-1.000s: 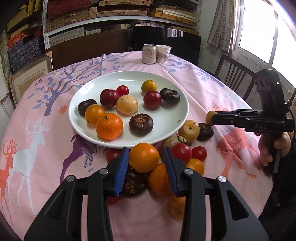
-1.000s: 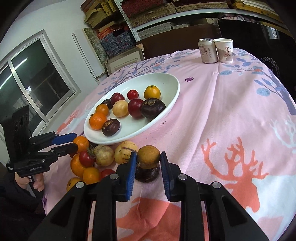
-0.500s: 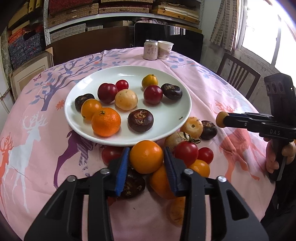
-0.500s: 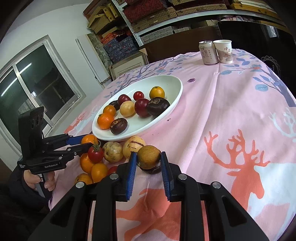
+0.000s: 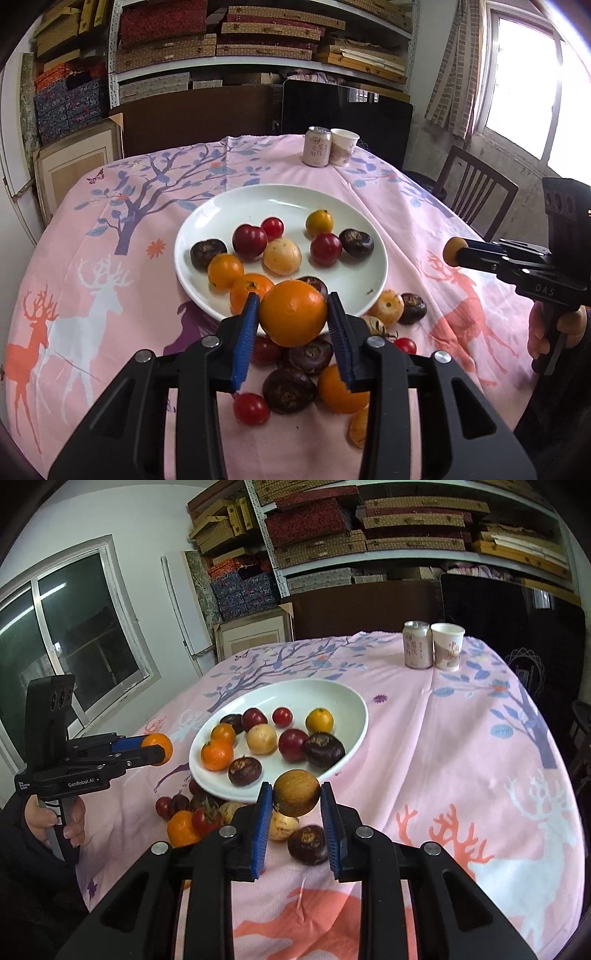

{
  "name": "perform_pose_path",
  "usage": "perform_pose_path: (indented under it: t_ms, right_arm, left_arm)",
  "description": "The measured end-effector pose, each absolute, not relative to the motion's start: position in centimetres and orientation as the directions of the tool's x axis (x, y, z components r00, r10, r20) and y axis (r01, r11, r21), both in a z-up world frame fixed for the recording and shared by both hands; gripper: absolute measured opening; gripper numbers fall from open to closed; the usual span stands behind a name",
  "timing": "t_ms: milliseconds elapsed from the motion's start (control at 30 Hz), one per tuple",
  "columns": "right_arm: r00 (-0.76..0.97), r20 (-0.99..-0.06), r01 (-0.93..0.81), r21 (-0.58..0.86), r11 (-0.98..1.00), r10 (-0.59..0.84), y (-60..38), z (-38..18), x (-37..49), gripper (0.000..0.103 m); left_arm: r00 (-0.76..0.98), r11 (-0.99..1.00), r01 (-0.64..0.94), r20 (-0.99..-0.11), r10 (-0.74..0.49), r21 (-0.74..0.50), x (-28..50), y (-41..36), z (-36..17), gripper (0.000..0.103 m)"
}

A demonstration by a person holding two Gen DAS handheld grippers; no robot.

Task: Organize fruits
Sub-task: 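Carry the orange and tan fruit onto the plate and open both tools, then grasp a large pale yellow apple with the left tool while the right grasps an orange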

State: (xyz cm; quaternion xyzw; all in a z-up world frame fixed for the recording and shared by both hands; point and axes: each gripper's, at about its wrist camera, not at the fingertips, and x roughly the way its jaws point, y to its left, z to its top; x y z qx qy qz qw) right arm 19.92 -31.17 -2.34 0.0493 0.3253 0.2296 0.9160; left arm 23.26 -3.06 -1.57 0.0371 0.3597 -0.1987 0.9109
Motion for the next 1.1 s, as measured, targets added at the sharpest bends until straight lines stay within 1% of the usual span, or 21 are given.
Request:
perform_pose_path:
  t_ms: [100, 233, 367, 500, 667, 700, 733, 767, 800, 833, 900, 933, 967, 1000, 1033, 1100]
  right_arm:
    - [0.694, -0.575, -0.392, 0.203, 0.897, 0.433, -29.9, -0.8, 21.7, 0.027]
    - [0.655, -0.608, -0.407, 0.217, 0.887, 0.449, -27.7, -0.5, 24.6, 0.027]
    - [0.597, -0.650, -0.416, 0.250, 0.874, 0.470, -25.7, -2.5, 26.5, 0.027]
    - [0.561, -0.684, -0.397, 0.272, 0.877, 0.467, -24.5, -4.9, 27.9, 0.027]
    - [0.543, -0.708, -0.399, 0.256, 0.881, 0.451, -23.5, -6.2, 28.7, 0.028]
    - [0.545, -0.706, -0.402, 0.254, 0.880, 0.453, -23.5, -6.1, 28.7, 0.032]
    - [0.554, -0.699, -0.399, 0.254, 0.881, 0.452, -23.6, -6.0, 28.6, 0.043]
    - [0.566, -0.690, -0.395, 0.255, 0.883, 0.452, -23.8, -5.8, 28.5, 0.045]
    - [0.573, -0.683, -0.393, 0.257, 0.883, 0.453, -24.0, -5.6, 28.3, 0.045]
    - [0.580, -0.676, -0.390, 0.260, 0.883, 0.455, -24.3, -5.4, 28.1, 0.045]
    - [0.594, -0.661, -0.385, 0.267, 0.884, 0.458, -25.0, -4.9, 27.1, 0.045]
    - [0.599, -0.654, -0.385, 0.271, 0.882, 0.462, -25.3, -4.7, 26.5, 0.045]
    - [0.603, -0.648, -0.384, 0.275, 0.881, 0.465, -25.7, -4.5, 25.9, 0.045]
    - [0.610, -0.642, -0.380, 0.278, 0.882, 0.465, -26.2, -4.4, 25.1, 0.046]
    - [0.617, -0.639, -0.374, 0.275, 0.886, 0.459, -26.6, -4.4, 24.4, 0.047]
    - [0.633, -0.636, -0.359, 0.263, 0.895, 0.441, -27.4, -4.5, 22.5, 0.051]
  left_arm:
    - [0.661, 0.919, 0.385, -0.670, -0.338, -0.084, 25.4, -3.4, -0.9, 0.036]
    - [0.647, 0.919, 0.381, -0.679, -0.346, -0.105, 28.8, -4.6, -0.6, 0.036]
    - [0.638, 0.927, 0.361, -0.697, -0.328, -0.105, 32.7, -5.6, -1.1, 0.036]
    - [0.604, 0.941, 0.316, -0.738, -0.300, -0.124, 36.7, -5.9, -3.0, 0.036]
    - [0.584, 0.951, 0.271, -0.760, -0.284, -0.147, 39.1, -5.5, -5.1, 0.038]
    - [0.585, 0.952, 0.267, -0.760, -0.283, -0.149, 39.2, -5.4, -5.2, 0.040]
    - [0.587, 0.953, 0.260, -0.758, -0.285, -0.156, 39.2, -5.3, -5.2, 0.047]
    - [0.591, 0.952, 0.254, -0.752, -0.291, -0.168, 39.2, -5.0, -5.0, 0.052]
    - [0.603, 0.953, 0.245, -0.743, -0.292, -0.176, 38.9, -4.7, -4.7, 0.061]
    - [0.621, 0.956, 0.235, -0.730, -0.285, -0.174, 38.5, -4.4, -4.2, 0.065]
    - [0.643, 0.957, 0.236, -0.712, -0.282, -0.167, 37.4, -4.1, -3.3, 0.066]
    - [0.649, 0.957, 0.243, -0.706, -0.283, -0.160, 36.5, -3.9, -2.8, 0.069]
    - [0.657, 0.957, 0.247, -0.699, -0.280, -0.151, 35.5, -3.8, -2.4, 0.073]
    - [0.669, 0.958, 0.251, -0.689, -0.277, -0.141, 34.4, -3.6, -2.1, 0.080]
    - [0.682, 0.959, 0.257, -0.680, -0.270, -0.122, 32.9, -3.5, -1.8, 0.085]
    - [0.691, 0.955, 0.281, -0.671, -0.269, -0.094, 29.9, -3.4, -1.7, 0.092]
